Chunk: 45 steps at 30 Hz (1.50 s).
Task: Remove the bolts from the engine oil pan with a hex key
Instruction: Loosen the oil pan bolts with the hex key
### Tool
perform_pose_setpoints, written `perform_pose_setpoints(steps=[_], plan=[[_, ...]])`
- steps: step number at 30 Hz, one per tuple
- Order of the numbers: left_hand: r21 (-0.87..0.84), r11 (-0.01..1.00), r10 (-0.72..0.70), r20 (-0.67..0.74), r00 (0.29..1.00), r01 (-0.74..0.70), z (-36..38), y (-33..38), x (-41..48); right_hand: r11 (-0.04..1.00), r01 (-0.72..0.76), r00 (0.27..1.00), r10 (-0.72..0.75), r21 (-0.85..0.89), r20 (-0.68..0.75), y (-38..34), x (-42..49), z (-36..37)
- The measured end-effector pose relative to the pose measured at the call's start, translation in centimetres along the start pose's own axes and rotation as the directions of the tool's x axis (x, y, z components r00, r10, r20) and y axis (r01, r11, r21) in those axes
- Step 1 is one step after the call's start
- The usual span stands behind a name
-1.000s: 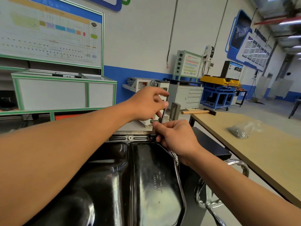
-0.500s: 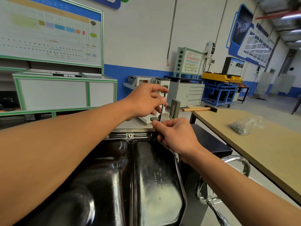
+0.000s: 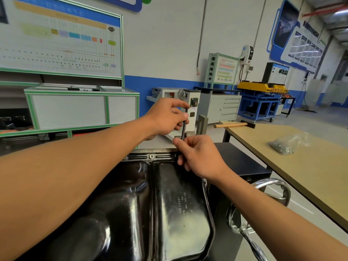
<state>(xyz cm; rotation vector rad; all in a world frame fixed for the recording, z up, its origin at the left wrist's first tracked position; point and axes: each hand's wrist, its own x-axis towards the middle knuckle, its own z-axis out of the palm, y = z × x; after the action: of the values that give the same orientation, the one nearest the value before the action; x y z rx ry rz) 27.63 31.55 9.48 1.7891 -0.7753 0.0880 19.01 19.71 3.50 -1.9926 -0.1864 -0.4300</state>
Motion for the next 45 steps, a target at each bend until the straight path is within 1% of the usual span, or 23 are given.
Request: perform_pose_setpoints(steps=[4,6,8,11,15,17,19,21,30,33,37,41,45], plan=[[-0.015,1.000,-0.005,-0.002,1.000,0.005,0.0,-0.1,0.1,0.998,0.030,0.999,-0.031,-0.052,-0.017,0.0,-0.2,0.2],[0.007,1.000,0.013,0.000,1.000,-0.013,0.2,-0.1,0.2,0.994,0.039,0.996,-0.047,-0.100,-0.076,0.2,-0.5,0.4],[0.060,0.997,0.040,0.003,0.999,-0.040,0.4,-0.2,0.3,0.994,0.030,0.988,-0.046,-0.108,-0.145,0.5,-0.8,0.8],[0.101,0.994,0.042,0.015,0.999,-0.043,0.6,-0.4,0.3,0.998,-0.024,0.971,0.009,-0.059,-0.237,0.9,-0.8,1.5],[0.182,0.983,0.001,0.097,0.995,-0.019,1.0,0.0,0.5,0.991,-0.128,0.946,0.132,0.031,-0.297,1.0,-0.7,1.7],[0.180,0.984,-0.029,0.151,0.988,0.001,1.1,0.5,0.8,0.988,-0.141,0.943,0.155,0.068,-0.294,1.1,-0.8,1.5],[0.165,0.986,-0.054,0.195,0.979,0.022,1.1,0.8,1.1,0.982,-0.143,0.951,0.170,0.123,-0.257,1.2,-1.0,1.3],[0.147,0.989,-0.065,0.209,0.976,0.034,1.2,0.7,1.3,0.978,-0.144,0.956,0.176,0.149,-0.234,1.3,-0.9,1.1],[0.098,0.995,-0.059,0.251,0.966,0.035,1.2,0.6,1.5,0.989,-0.059,0.975,0.087,0.137,-0.205,1.8,-1.3,1.0],[0.091,0.995,-0.069,0.248,0.966,0.047,1.0,0.5,1.6,0.997,-0.037,0.978,0.051,0.073,-0.203,1.4,-1.3,1.2],[0.074,0.996,-0.065,0.255,0.965,0.048,0.0,0.5,1.6,0.999,-0.009,0.970,-0.005,-0.053,-0.244,1.1,-1.1,1.9],[0.043,0.998,-0.048,0.255,0.966,0.038,-0.7,0.8,1.2,0.995,0.021,0.966,-0.044,-0.094,-0.255,1.1,-1.3,1.8],[0.020,0.998,-0.064,0.232,0.971,0.061,-1.2,0.8,0.9,0.984,0.053,0.963,-0.095,-0.168,-0.254,1.0,-1.3,1.8]])
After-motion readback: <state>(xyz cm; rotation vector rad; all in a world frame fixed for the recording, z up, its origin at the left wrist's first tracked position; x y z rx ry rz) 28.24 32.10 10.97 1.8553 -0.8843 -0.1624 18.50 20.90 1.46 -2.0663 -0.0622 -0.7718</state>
